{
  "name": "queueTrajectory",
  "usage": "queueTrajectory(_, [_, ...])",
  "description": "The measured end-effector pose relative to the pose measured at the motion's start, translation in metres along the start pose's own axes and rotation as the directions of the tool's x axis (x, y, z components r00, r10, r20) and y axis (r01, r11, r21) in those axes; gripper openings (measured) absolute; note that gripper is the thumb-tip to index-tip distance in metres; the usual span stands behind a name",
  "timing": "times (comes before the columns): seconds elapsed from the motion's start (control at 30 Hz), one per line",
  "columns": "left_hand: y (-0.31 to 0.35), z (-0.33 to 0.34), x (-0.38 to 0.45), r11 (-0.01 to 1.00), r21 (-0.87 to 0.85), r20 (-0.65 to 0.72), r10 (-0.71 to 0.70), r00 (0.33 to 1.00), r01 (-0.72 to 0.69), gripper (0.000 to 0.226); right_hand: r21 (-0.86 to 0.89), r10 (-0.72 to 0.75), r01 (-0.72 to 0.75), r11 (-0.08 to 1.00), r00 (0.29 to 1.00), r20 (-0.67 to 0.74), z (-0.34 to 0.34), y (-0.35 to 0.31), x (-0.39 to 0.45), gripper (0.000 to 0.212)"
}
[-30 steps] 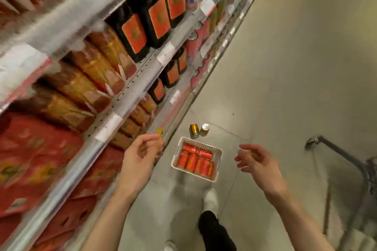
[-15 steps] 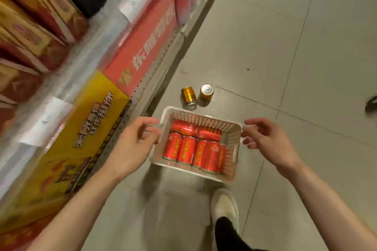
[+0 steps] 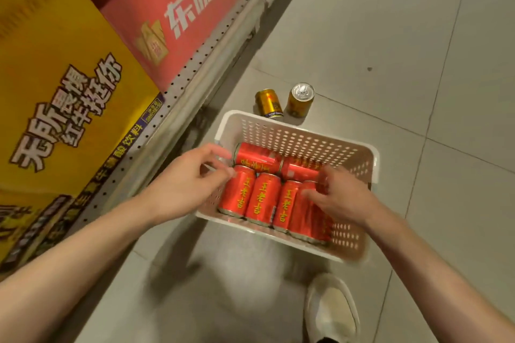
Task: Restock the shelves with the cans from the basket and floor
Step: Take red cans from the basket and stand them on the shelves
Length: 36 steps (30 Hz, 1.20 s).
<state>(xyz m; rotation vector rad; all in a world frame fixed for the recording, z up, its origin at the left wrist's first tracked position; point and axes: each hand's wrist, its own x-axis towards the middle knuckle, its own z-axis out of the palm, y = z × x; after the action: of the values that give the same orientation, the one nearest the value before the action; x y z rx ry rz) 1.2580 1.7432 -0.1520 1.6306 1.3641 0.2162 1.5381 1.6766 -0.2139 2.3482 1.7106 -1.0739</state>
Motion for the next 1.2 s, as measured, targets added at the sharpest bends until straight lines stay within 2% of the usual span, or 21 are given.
queueTrajectory(0.1, [0.003, 0.012, 0.003, 1.000, 0.001, 0.070, 0.007, 0.998, -0.007, 0.019, 0.034, 0.063, -0.065, 0.997, 0.997, 0.048, 0.005, 0.002, 0.007, 0.063])
queueTrajectory(0.2, [0.005, 0.022, 0.003, 1.000, -0.025, 0.106, -0.014, 0.994, 0.017, 0.019, 0.149, 0.095, -0.111, 0.983, 0.990, 0.108, 0.006, 0.005, 0.011, 0.072])
queueTrajectory(0.27, [0.001, 0.028, 0.003, 0.999, -0.038, 0.131, -0.023, 0.991, 0.028, 0.020, 0.243, 0.101, -0.134, 0.961, 0.984, 0.145, 0.006, 0.007, 0.012, 0.070])
queueTrajectory(0.37, [-0.008, 0.037, 0.004, 0.997, -0.067, 0.150, -0.028, 0.988, 0.038, 0.022, 0.346, 0.084, -0.138, 0.928, 0.982, 0.167, 0.003, 0.011, 0.011, 0.054])
queueTrajectory(0.43, [-0.012, 0.043, 0.006, 0.996, -0.078, 0.163, -0.032, 0.986, 0.045, 0.027, 0.390, 0.067, -0.111, 0.914, 0.990, 0.125, -0.001, 0.012, 0.008, 0.046])
queueTrajectory(0.5, [-0.013, 0.048, 0.008, 0.996, -0.074, 0.166, -0.039, 0.985, 0.052, 0.038, 0.461, 0.041, -0.059, 0.886, 0.998, 0.049, -0.006, 0.011, 0.002, 0.048])
queueTrajectory(0.63, [-0.006, 0.056, 0.009, 0.994, -0.102, 0.186, -0.010, 0.983, 0.029, 0.065, 0.683, -0.053, 0.073, 0.727, 0.997, -0.050, -0.018, -0.006, -0.008, 0.052])
queueTrajectory(0.73, [0.000, 0.057, 0.010, 0.976, -0.217, 0.212, 0.035, 0.977, 0.012, 0.074, 0.751, -0.103, 0.125, 0.648, 0.992, -0.076, -0.024, -0.026, -0.013, 0.054])
queueTrajectory(0.83, [0.002, 0.054, 0.013, 0.952, -0.305, 0.169, 0.049, 0.984, 0.005, 0.077, 0.791, -0.128, 0.155, 0.592, 0.987, -0.098, -0.025, -0.045, -0.016, 0.053])
queueTrajectory(1.0, [0.000, 0.050, 0.014, 0.973, -0.227, 0.091, 0.060, 0.994, -0.038, 0.062, 0.776, -0.203, 0.194, 0.600, 0.975, -0.086, -0.023, -0.056, -0.013, 0.042])
queueTrajectory(1.1, [-0.004, 0.048, 0.015, 0.984, -0.167, 0.012, 0.062, 0.998, -0.059, 0.067, 0.867, -0.189, 0.131, 0.481, 0.981, -0.044, -0.028, -0.048, -0.008, 0.040])
queueTrajectory(1.13, [-0.005, 0.046, 0.015, 0.985, -0.161, -0.005, 0.058, 0.998, -0.058, 0.069, 0.866, -0.181, 0.139, 0.481, 0.982, -0.057, -0.029, -0.043, -0.007, 0.039])
queueTrajectory(1.2, [-0.007, 0.044, 0.015, 0.986, -0.160, -0.024, 0.042, 0.999, -0.045, 0.072, 0.736, -0.144, 0.183, 0.652, 0.983, -0.117, -0.030, -0.026, -0.005, 0.034])
